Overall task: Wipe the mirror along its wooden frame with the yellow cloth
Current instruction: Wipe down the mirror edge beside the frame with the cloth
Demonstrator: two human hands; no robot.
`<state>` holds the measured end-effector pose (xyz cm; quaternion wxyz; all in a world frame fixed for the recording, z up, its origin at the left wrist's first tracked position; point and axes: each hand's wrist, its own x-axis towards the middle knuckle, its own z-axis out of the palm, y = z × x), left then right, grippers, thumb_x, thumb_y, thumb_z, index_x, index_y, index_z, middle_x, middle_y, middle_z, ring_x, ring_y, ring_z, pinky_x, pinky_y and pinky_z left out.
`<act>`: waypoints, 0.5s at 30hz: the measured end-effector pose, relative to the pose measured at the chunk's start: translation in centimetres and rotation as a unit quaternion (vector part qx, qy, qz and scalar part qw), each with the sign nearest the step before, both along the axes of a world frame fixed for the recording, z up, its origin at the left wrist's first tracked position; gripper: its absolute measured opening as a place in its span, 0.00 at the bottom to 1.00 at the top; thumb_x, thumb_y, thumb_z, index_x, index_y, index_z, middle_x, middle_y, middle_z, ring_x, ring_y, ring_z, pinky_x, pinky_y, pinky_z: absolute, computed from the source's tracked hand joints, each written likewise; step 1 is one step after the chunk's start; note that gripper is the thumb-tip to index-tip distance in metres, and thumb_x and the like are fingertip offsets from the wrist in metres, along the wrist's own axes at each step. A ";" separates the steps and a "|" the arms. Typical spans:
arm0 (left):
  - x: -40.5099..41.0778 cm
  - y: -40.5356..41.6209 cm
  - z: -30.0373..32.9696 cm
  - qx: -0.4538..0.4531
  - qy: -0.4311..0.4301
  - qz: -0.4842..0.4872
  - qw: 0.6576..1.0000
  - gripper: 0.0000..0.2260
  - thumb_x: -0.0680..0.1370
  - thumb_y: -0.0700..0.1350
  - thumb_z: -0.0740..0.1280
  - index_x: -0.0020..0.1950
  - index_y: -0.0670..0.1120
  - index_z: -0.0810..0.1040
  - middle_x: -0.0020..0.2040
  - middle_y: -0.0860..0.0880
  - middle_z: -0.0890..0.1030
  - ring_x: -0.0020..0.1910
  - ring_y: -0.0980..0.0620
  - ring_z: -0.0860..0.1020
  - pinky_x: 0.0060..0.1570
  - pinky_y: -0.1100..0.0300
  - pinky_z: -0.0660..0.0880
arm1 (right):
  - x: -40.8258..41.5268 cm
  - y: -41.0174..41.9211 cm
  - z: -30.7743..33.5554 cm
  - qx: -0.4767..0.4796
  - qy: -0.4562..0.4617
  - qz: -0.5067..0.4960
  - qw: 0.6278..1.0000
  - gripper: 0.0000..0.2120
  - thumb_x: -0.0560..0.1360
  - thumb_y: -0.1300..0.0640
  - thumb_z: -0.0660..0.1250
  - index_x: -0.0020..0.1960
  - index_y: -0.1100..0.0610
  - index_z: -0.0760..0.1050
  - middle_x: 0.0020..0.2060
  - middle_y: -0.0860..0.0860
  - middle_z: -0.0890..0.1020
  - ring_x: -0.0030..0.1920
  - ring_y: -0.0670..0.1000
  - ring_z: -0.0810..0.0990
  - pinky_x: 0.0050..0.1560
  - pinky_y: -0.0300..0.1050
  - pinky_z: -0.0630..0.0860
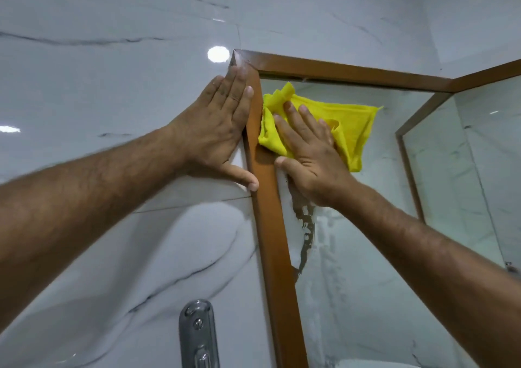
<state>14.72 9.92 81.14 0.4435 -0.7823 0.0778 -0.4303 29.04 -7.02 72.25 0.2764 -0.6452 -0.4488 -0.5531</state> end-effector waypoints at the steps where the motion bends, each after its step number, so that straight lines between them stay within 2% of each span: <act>1: 0.0 -0.1 -0.2 0.001 0.003 0.001 1.000 0.68 0.57 0.85 0.42 0.76 0.31 0.37 0.77 0.28 0.37 0.78 0.33 0.35 0.78 0.38 0.42 | 0.1 -0.2 0.0 -0.003 -0.001 0.010 1.000 0.33 0.76 0.46 0.57 0.80 0.47 0.53 0.81 0.50 0.50 0.80 0.53 0.43 0.77 0.60 0.39; 4: 0.0 -0.6 -0.7 -0.005 0.015 0.001 1.000 0.71 0.55 0.87 0.43 0.76 0.32 0.35 0.77 0.28 0.36 0.77 0.33 0.34 0.77 0.38 0.41 | 0.2 0.0 -0.9 0.002 -0.007 0.025 1.000 0.35 0.73 0.50 0.59 0.79 0.48 0.55 0.81 0.50 0.52 0.80 0.53 0.46 0.77 0.61 0.41; 7: 0.2 -0.5 -1.2 0.002 0.001 0.001 1.000 0.73 0.53 0.88 0.43 0.76 0.31 0.36 0.77 0.27 0.37 0.78 0.33 0.35 0.77 0.38 0.42 | 0.1 0.1 -3.4 0.007 -0.014 0.048 0.999 0.31 0.76 0.50 0.56 0.79 0.51 0.58 0.80 0.52 0.56 0.80 0.54 0.48 0.78 0.60 0.42; 11: 0.3 -0.6 -3.5 -0.009 0.012 -0.012 1.000 0.72 0.54 0.88 0.43 0.76 0.30 0.40 0.77 0.26 0.40 0.78 0.31 0.38 0.77 0.36 0.43 | 0.5 -1.0 -9.6 -0.026 -0.004 0.077 0.997 0.28 0.78 0.52 0.55 0.77 0.55 0.61 0.78 0.54 0.59 0.80 0.55 0.49 0.78 0.60 0.44; 15: 0.3 -0.4 -5.7 -0.001 0.008 -0.015 1.000 0.69 0.58 0.86 0.45 0.76 0.30 0.42 0.77 0.25 0.42 0.78 0.30 0.39 0.77 0.35 0.44 | 0.5 -1.7 -16.4 -0.058 0.013 0.105 0.993 0.27 0.78 0.53 0.55 0.77 0.53 0.60 0.78 0.53 0.60 0.80 0.56 0.49 0.78 0.58 0.42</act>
